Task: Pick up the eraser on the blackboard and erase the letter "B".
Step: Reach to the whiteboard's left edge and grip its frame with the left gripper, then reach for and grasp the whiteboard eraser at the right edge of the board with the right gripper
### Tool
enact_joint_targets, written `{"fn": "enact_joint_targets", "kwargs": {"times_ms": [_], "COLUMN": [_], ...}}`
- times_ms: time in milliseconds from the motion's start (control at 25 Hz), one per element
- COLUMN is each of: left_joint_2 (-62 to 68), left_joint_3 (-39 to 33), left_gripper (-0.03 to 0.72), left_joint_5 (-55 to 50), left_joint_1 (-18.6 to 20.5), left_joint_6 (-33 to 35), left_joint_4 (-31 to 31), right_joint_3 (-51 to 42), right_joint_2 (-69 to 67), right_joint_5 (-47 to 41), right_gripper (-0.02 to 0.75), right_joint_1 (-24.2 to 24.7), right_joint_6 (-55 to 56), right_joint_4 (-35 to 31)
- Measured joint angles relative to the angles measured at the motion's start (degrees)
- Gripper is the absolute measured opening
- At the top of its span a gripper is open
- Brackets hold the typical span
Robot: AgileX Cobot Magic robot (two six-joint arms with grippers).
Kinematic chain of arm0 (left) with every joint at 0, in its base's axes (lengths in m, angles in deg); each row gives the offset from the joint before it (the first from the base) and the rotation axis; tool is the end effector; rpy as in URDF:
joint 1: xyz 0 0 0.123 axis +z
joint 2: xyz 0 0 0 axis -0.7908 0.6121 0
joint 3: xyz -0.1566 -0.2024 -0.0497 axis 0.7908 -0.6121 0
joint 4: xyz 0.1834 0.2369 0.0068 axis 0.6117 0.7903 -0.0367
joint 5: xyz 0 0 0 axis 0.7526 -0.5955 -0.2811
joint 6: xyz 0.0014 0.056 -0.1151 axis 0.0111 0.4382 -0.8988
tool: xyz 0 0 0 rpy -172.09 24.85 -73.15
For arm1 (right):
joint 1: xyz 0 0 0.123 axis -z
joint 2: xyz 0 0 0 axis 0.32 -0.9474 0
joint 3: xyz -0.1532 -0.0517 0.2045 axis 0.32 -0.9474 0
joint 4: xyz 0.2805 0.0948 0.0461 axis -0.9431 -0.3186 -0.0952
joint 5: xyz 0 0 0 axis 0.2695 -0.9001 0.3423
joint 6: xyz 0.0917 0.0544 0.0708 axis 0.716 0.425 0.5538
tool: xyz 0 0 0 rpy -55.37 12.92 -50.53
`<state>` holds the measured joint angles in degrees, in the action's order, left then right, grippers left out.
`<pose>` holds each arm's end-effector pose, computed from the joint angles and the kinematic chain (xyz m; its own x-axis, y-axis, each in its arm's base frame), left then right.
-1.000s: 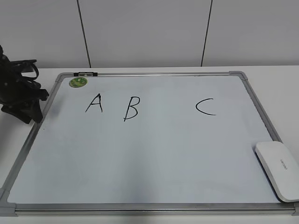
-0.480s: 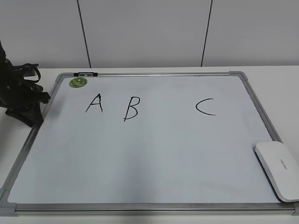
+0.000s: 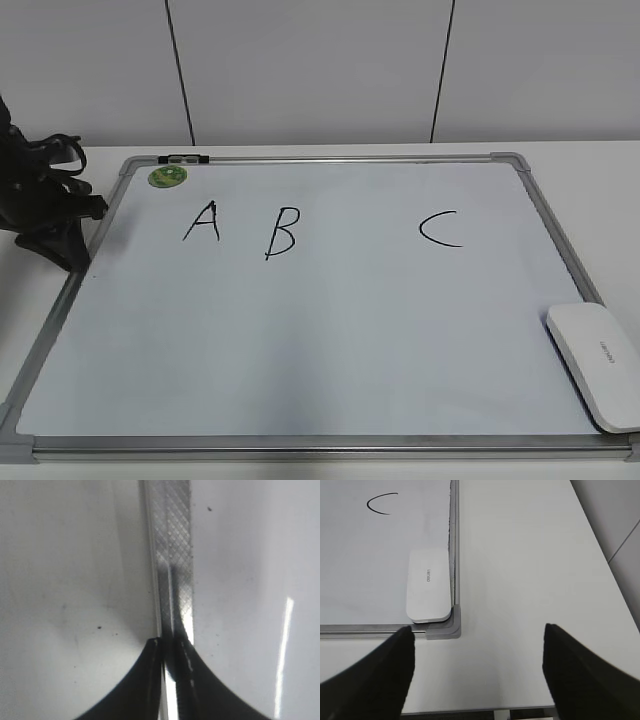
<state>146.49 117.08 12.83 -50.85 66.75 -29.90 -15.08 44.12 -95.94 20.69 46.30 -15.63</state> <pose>0.4611 -0.0132 0.0393 -0.9957 0.0154 -0.0914 0.0324 0.9819 -0.1866 0.0870 -0.0121 0.2753 -0.5228 -0.0807 -0.8487 0.0446 0.9916 -0.1217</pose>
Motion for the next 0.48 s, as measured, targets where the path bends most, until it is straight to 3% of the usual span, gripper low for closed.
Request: {"fn": "enact_joint_targets", "kwargs": {"times_ms": [480], "left_joint_2": [0.00], "left_joint_3": [0.00], "left_gripper": [0.049], "left_joint_5": [-0.04], "left_joint_1": [0.00], "left_joint_6": [-0.11], "left_joint_4": [-0.02], "right_joint_3": [0.00], "right_joint_2": [0.00], "right_joint_5": [0.00], "right_gripper": [0.592], "right_joint_1": [0.00], "right_joint_6": [0.00], "right_joint_4": [0.00]}}
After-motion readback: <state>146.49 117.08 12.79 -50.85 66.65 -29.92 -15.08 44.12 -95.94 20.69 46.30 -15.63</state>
